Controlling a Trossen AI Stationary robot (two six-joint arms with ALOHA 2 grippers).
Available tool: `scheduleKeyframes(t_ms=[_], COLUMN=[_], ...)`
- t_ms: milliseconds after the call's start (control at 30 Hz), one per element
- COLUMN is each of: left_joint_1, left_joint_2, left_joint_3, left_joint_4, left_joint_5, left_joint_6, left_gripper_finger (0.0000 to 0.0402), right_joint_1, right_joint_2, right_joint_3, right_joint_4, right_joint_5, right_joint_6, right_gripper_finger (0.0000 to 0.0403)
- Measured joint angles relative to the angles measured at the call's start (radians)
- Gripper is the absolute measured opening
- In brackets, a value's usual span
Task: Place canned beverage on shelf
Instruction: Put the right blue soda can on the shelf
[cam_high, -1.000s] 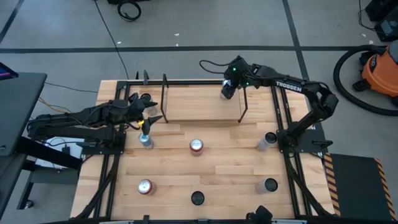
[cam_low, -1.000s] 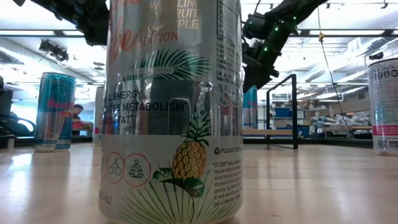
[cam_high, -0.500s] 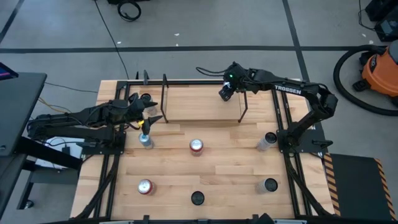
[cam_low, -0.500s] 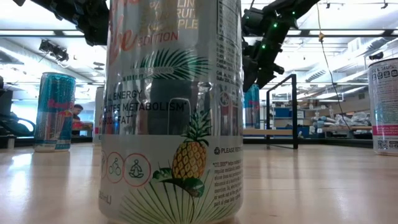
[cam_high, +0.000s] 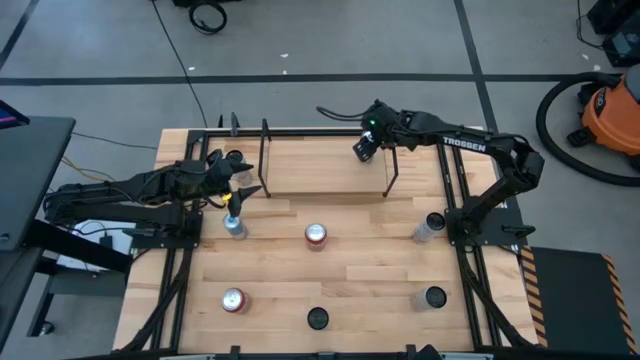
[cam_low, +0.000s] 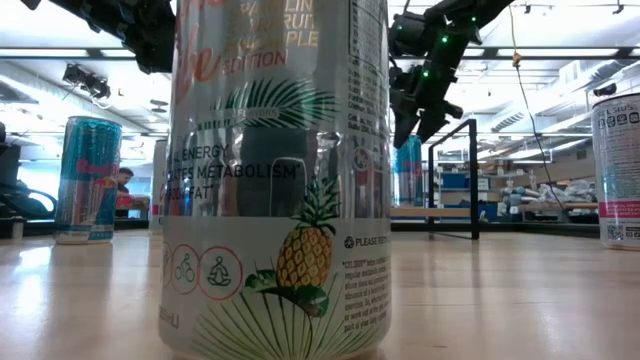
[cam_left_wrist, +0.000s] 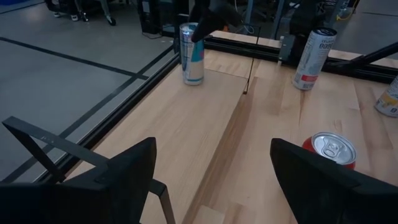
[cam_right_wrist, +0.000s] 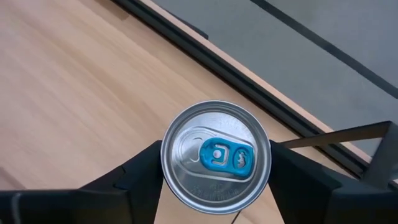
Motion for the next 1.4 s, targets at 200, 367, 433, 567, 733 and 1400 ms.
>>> scheduleKeyframes(t_ms=[200,367,433,567,733,1400], left_joint_1=[0.000,0.000,0.000,0.000,0.000,0.000], left_joint_2=[0.000,0.000,0.000,0.000,0.000,0.000], left_joint_3=[0.000,0.000,0.000,0.000,0.000,0.000], left_joint_4=[0.000,0.000,0.000,0.000,-0.001,-0.002], left_joint_5=[0.000,0.000,0.000,0.000,0.000,0.000], left_joint_6=[0.000,-0.001,0.000,0.000,0.000,-0.001], left_gripper_finger=[0.0318,0.0318,0.0318,0.0318,0.0318,0.0318], right_joint_1=[0.000,-0.002,-0.002,-0.003,-0.003,-0.014], right_joint_2=[0.000,0.000,0.000,0.000,0.000,-0.027], right_joint_3=[0.000,0.000,0.000,0.000,0.000,0.000], right_joint_4=[-0.002,-0.003,-0.003,-0.004,-0.004,0.026], right_joint_5=[-0.007,-0.005,0.006,0.010,0.010,0.013], right_joint_6=[0.007,0.006,0.006,0.012,-0.008,-0.040], right_gripper_finger=[0.0279,0.0282,0.0281,0.0279,0.0283,0.0323])
